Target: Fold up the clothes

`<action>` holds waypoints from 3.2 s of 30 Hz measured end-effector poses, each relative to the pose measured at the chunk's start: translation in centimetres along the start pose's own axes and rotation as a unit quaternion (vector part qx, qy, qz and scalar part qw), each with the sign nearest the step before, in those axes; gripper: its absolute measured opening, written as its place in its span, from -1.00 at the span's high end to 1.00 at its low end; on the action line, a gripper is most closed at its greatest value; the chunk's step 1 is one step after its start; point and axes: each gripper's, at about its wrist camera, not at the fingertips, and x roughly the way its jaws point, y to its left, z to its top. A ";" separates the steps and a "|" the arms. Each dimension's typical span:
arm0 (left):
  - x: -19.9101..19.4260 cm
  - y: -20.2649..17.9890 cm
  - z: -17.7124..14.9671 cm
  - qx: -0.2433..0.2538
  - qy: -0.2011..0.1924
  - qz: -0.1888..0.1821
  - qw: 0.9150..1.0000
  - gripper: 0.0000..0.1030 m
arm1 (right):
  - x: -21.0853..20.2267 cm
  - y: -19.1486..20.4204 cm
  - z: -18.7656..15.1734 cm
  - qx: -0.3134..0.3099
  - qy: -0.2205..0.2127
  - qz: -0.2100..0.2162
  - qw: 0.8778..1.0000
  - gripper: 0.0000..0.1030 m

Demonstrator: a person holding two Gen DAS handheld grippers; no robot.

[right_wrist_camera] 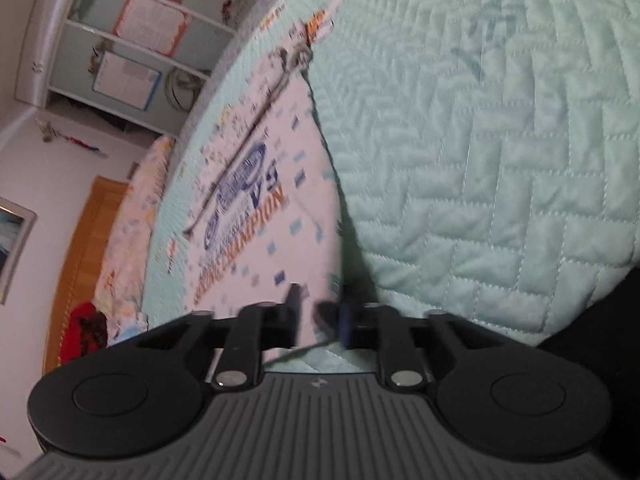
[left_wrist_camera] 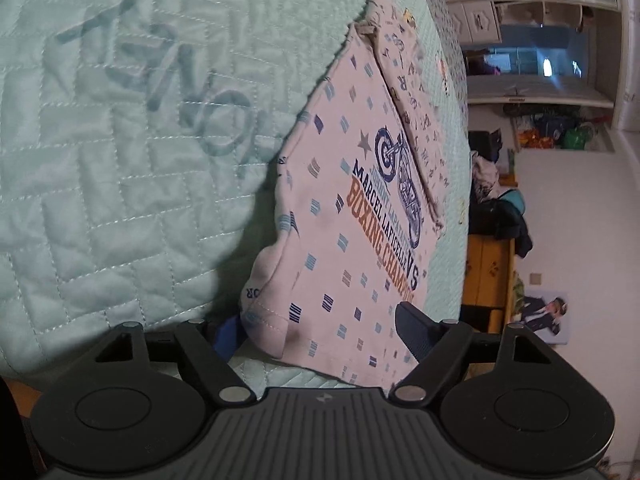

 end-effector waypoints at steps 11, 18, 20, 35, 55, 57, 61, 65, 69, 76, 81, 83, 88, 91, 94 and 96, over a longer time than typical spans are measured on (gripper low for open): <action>0.3 -0.1 -0.5 0.026 -0.015 -0.003 1.000 -0.22 | -0.2 1.2 -0.6 -0.049 -0.014 -0.006 0.999 0.88; 0.1 1.6 -0.6 -0.013 -0.021 -0.004 1.000 0.43 | -0.1 0.9 -0.5 -0.039 -0.024 -0.012 0.999 0.88; 0.1 2.2 -0.5 -0.030 -0.020 -0.002 0.999 0.51 | 0.0 0.2 -0.3 -0.011 -0.019 -0.008 1.000 0.85; -3.2 -0.1 -2.3 0.022 -0.099 0.007 0.995 0.85 | -0.9 1.3 -0.7 -0.043 -0.050 -0.013 0.998 0.88; -5.8 3.5 -2.4 0.028 -0.075 0.045 0.996 0.37 | -2.4 -0.9 -0.4 0.034 -0.042 0.000 0.999 0.08; -5.5 3.1 -1.6 0.028 -0.068 0.035 0.997 0.08 | -2.6 -0.7 -0.3 0.033 -0.048 0.004 0.998 -0.28; -5.0 3.3 -0.4 -0.009 -0.054 0.018 0.998 -0.13 | -2.6 -0.6 -0.4 0.032 -0.052 0.004 0.998 -0.35; -4.3 2.8 0.3 -0.016 -0.040 0.006 0.999 -0.50 | -2.5 -1.2 -0.3 0.043 -0.052 0.010 0.998 -0.35; -3.0 0.4 1.7 0.022 -0.021 0.021 0.999 -0.65 | -2.4 -1.2 -0.2 0.050 -0.052 0.011 0.997 -0.36; -0.5 -3.6 3.4 0.176 0.047 0.087 0.979 -0.77 | -2.6 -1.6 -0.4 0.060 -0.055 0.019 0.997 -0.37; 0.2 -2.7 4.2 0.178 0.071 0.017 0.981 -0.94 | -2.5 -1.7 -0.3 0.061 -0.056 0.018 0.996 -0.37; 0.2 -2.7 4.0 0.188 0.076 0.000 0.979 -0.69 | -2.5 -1.6 -0.3 0.059 -0.055 0.017 0.997 -0.37; 0.2 -1.8 2.2 0.209 0.111 -0.014 0.972 0.47 | -2.5 -1.6 -0.3 0.059 -0.055 0.016 0.997 -0.37; -0.2 -1.0 0.6 0.219 0.119 0.002 0.968 0.64 | -2.5 -1.6 -0.3 0.057 -0.055 0.015 0.997 -0.37; -1.9 -0.3 -0.3 0.213 0.094 -0.018 0.972 0.71 | -2.5 -1.6 -0.3 0.057 -0.056 0.015 0.997 -0.37; -3.3 0.1 0.0 0.203 0.070 -0.026 0.976 0.71 | -2.4 -1.6 -0.3 0.056 -0.056 0.014 0.997 -0.37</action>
